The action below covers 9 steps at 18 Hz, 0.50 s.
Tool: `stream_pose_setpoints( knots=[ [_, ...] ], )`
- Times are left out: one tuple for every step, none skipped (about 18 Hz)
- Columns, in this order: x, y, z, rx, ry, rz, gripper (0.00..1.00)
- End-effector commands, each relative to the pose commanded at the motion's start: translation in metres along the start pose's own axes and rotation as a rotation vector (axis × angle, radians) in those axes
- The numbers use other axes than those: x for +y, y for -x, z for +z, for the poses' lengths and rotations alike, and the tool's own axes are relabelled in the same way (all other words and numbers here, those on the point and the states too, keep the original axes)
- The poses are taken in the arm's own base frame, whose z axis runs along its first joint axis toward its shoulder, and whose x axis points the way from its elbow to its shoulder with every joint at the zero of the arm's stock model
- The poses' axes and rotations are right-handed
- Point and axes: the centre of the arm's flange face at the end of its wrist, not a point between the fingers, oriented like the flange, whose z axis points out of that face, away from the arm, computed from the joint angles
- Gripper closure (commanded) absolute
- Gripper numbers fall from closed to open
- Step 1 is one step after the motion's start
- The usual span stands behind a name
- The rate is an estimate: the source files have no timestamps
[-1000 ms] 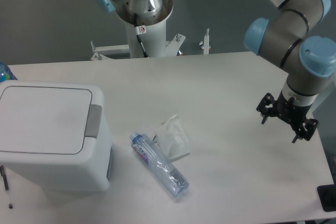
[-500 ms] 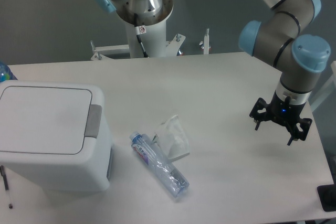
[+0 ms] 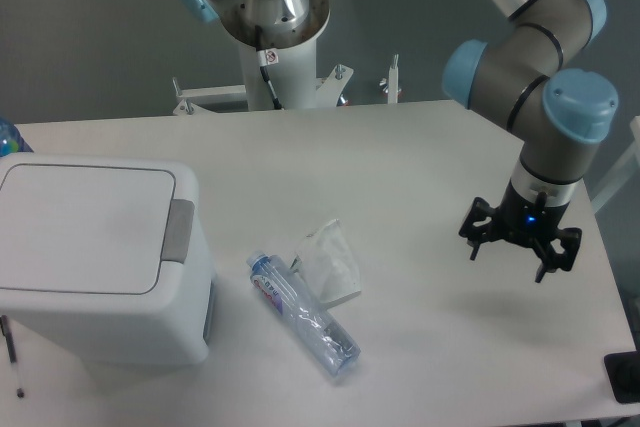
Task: Open the trash can
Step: 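Move the gripper toward the trash can, passing over the water bottle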
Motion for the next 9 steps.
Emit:
stream_pose_setpoints(
  knots=[
    [-0.009, -0.005, -0.008, 0.018, 0.010, -0.023, 0.00],
    [-0.023, -0.011, -0.014, 0.035, 0.019, -0.045, 0.00],
    [-0.038, -0.019, -0.019, 0.047, 0.026, -0.066, 0.00],
    [-0.049, -0.027, -0.024, 0.058, 0.032, -0.088, 0.00],
    [-0.058, -0.034, -0.025, 0.073, 0.044, -0.107, 0.00],
    [-0.065, -0.041, -0.027, 0.087, 0.055, -0.115, 0.00],
    [-0.070, -0.048, -0.028, 0.103, 0.066, -0.119, 0.00],
    [-0.072, -0.054, -0.031, 0.122, 0.078, -0.123, 0.00],
    [-0.076, -0.060, -0.034, 0.144, 0.088, -0.131, 0.00]
  ],
)
